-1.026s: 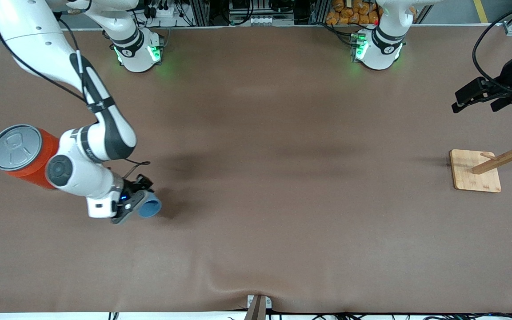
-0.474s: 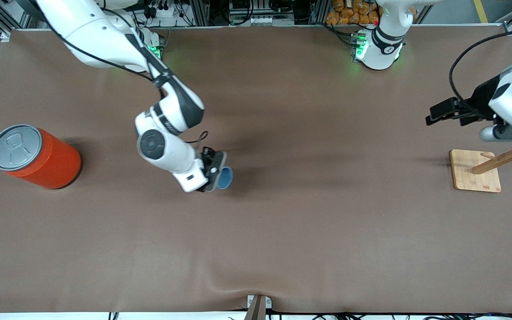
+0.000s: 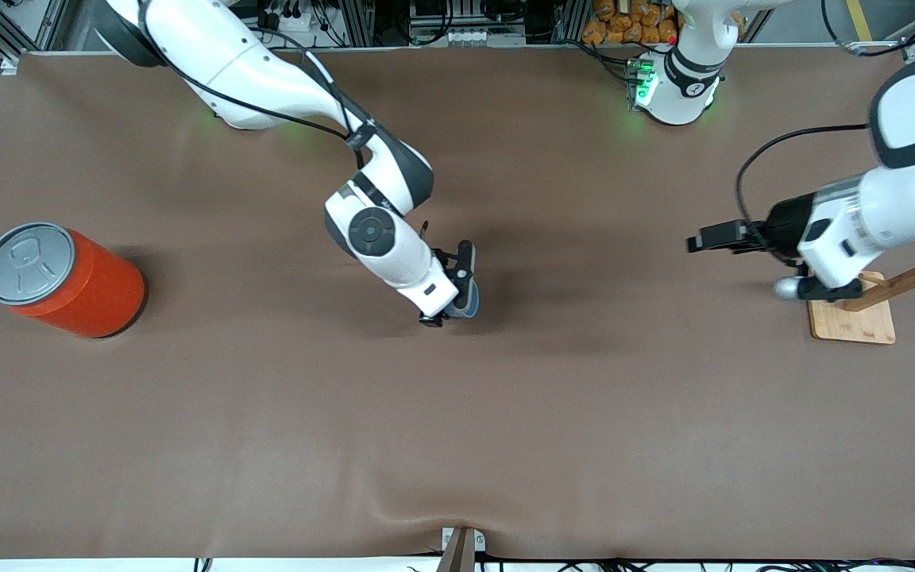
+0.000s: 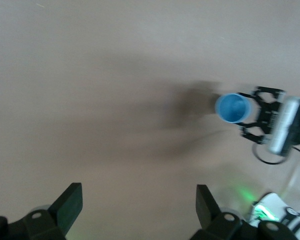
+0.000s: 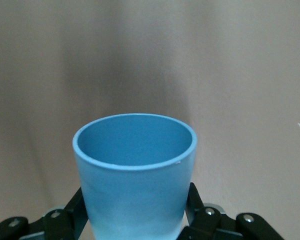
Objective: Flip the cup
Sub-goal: 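Grasp the cup with the left gripper from the right gripper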
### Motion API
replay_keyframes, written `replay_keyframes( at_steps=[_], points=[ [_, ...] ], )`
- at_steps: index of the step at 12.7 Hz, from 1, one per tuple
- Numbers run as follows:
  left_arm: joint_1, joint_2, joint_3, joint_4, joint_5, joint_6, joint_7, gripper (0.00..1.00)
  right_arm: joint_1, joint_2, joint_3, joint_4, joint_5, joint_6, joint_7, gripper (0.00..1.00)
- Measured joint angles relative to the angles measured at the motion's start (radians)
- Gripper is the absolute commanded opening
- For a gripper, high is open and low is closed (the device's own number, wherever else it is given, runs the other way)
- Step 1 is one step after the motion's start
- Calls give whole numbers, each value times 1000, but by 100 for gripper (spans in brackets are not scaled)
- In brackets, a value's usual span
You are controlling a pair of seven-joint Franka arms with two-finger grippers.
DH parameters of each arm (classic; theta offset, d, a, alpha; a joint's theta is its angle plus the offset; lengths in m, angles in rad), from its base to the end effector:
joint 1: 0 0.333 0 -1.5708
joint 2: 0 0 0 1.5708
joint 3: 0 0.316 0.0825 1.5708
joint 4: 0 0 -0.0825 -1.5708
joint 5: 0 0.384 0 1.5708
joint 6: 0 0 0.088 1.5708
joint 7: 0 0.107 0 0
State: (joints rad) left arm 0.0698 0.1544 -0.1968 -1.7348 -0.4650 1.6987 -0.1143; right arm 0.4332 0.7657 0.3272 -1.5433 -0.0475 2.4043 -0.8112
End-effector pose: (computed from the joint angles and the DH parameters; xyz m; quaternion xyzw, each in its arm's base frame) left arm 0.5802 -0.1111 0.4815 0.9656 0.0443 -0.1198 0.2267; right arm 0.5477 0.4663 0.2302 -0.7257 -0.6786 -0.0691 0.0904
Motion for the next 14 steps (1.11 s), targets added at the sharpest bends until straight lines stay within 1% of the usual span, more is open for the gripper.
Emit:
replay_keyframes(
  at_steps=[1, 3, 4, 6, 7, 8, 10, 11, 12, 13, 14],
  points=[
    [0, 17, -27, -14, -29, 10, 13, 100, 28, 22, -22, 16, -10, 18, -1, 100],
    [-3, 67, -65, -31, -100, 19, 90, 100, 70, 45, -61, 29, -14, 50, -3, 100],
    [-3, 102, -75, -38, -148, 21, 134, 100, 77, 47, -67, 35, -14, 54, -4, 100],
    [-8, 172, -84, -44, -218, 37, 202, 99, 78, 46, -68, 56, -14, 54, -5, 100],
    [-21, 200, -86, -45, -248, 61, 214, 96, 78, 41, -68, 67, -14, 49, -6, 100],
    [-43, 224, -88, -45, -276, 94, 216, 96, 78, 29, -66, 74, -14, 33, -6, 100],
    [-98, 265, -91, -46, -312, 178, 216, 95, 77, -18, -66, 87, -6, -39, 4, 100],
    [-124, 286, -91, -47, -334, 226, 217, 93, 76, -51, -67, 91, 1, -86, 22, 100],
    [-150, 307, -92, -47, -376, 272, 227, 91, 73, -85, -70, 93, 7, -136, 51, 100],
    [-174, 330, -92, -46, -437, 308, 255, 90, 65, -118, -73, 93, 8, -191, 94, 100],
    [-195, 359, -92, -43, -508, 331, 298, 87, 51, -147, -75, 93, 9, -245, 145, 100]
  ],
)
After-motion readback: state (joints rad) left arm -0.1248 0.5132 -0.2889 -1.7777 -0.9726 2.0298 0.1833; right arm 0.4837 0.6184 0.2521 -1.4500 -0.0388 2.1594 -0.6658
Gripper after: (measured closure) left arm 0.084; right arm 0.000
